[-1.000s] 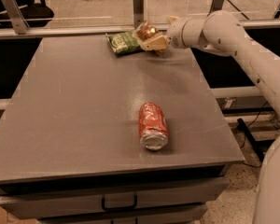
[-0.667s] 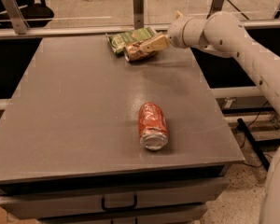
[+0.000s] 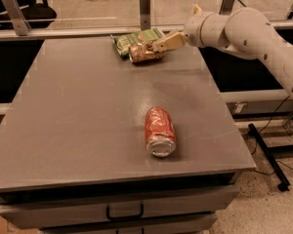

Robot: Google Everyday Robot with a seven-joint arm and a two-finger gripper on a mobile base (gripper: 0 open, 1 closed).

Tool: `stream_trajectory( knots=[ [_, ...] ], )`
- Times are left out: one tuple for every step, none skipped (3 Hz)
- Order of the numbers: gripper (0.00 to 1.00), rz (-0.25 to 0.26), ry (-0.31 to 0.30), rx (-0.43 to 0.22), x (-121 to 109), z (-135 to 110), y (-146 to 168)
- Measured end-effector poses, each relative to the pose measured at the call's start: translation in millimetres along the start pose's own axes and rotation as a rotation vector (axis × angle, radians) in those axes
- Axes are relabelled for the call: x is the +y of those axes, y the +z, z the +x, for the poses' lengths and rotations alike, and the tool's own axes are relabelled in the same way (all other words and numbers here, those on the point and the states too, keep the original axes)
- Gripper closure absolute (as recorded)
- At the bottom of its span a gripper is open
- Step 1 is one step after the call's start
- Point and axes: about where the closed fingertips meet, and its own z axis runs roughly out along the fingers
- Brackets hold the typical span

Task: Move orange can near green jalapeno chip bag

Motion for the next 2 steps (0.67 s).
stream_trajectory(
  knots=[
    [0.0, -0.012, -0.037, 0.0, -10, -33, -25],
    [0.0, -0.074, -0.139, 0.036, -9, -79, -68]
  ],
)
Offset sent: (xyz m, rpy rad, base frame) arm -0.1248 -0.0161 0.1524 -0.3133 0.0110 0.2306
